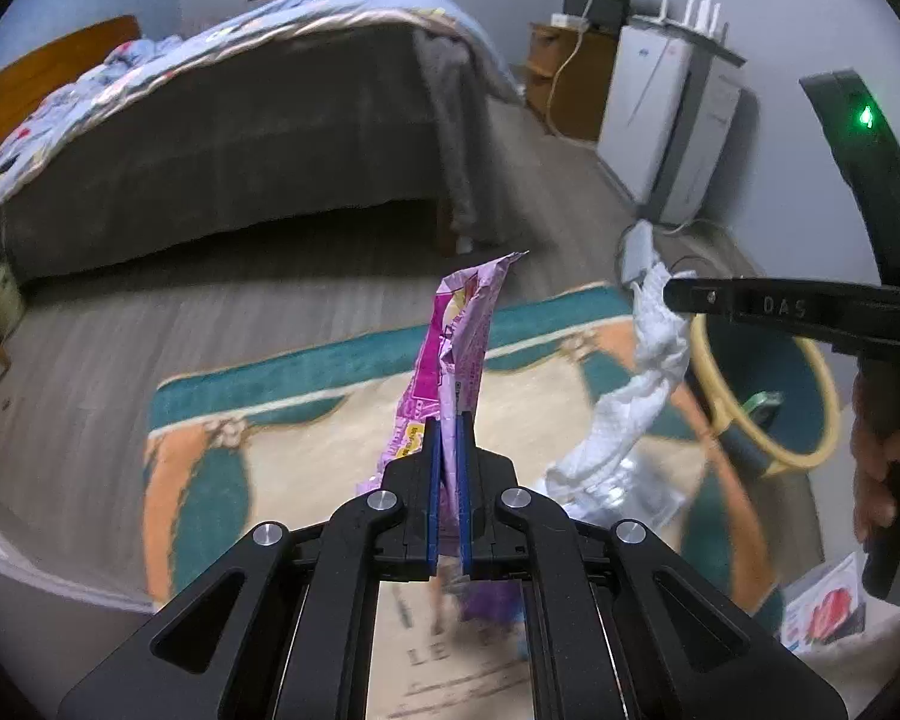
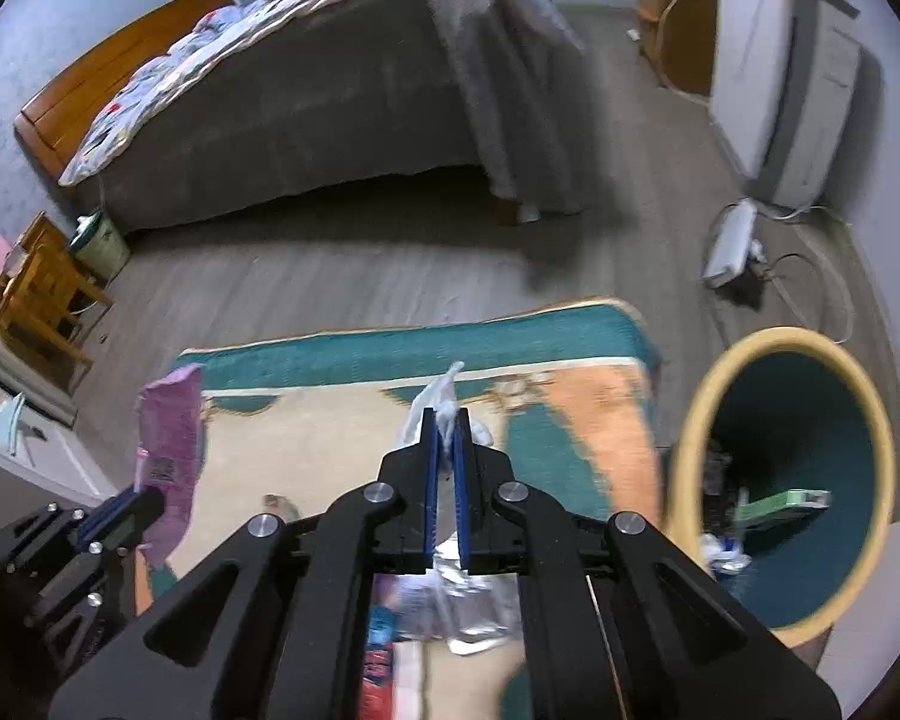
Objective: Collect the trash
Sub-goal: 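Carry the wrapper and tissue over the bin and open both tools, then move both tools back over the cushion, then grasp the red-white packet with the right tool while the left tool grasps the blue mask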
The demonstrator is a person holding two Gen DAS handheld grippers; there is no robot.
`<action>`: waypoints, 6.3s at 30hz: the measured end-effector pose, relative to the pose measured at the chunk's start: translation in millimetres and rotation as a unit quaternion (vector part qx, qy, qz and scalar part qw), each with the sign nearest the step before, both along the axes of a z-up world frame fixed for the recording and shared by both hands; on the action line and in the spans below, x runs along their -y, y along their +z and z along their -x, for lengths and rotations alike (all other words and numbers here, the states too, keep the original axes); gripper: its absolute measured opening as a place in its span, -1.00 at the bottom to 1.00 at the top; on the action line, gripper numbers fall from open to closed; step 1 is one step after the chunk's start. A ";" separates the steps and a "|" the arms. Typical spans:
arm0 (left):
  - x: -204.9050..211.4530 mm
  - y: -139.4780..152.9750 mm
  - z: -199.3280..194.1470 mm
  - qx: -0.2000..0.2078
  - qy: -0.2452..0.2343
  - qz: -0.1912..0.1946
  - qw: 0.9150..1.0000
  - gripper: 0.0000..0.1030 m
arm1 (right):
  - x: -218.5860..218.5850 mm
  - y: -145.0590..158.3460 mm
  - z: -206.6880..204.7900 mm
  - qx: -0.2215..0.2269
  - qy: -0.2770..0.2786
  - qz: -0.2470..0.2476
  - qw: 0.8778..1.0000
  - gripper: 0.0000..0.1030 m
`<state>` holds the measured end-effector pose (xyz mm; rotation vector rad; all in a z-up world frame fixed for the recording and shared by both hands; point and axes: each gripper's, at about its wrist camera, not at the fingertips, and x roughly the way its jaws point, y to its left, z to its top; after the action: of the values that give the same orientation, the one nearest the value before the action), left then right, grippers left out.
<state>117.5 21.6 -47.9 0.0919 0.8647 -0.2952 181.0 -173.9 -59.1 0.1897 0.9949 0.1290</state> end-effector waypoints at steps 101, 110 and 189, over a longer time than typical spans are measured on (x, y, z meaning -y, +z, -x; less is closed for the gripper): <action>271.5 -50.4 8.1 0.041 -0.179 -0.004 0.983 0.88 | 259.0 -15.3 63.7 0.013 -0.248 0.141 0.958 0.89; 219.9 -24.1 23.5 0.056 -0.149 -0.003 0.987 0.89 | 246.8 -5.6 77.5 0.008 -0.242 0.107 0.964 0.89; 28.4 -103.9 122.8 -0.114 -0.100 -0.059 0.987 -0.57 | -25.1 -17.7 102.3 -0.041 0.064 0.011 0.997 -0.89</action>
<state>-5.3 -6.8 -151.9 0.2607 1.1022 -0.4484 78.7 -148.9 -76.8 0.1110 1.0909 0.2289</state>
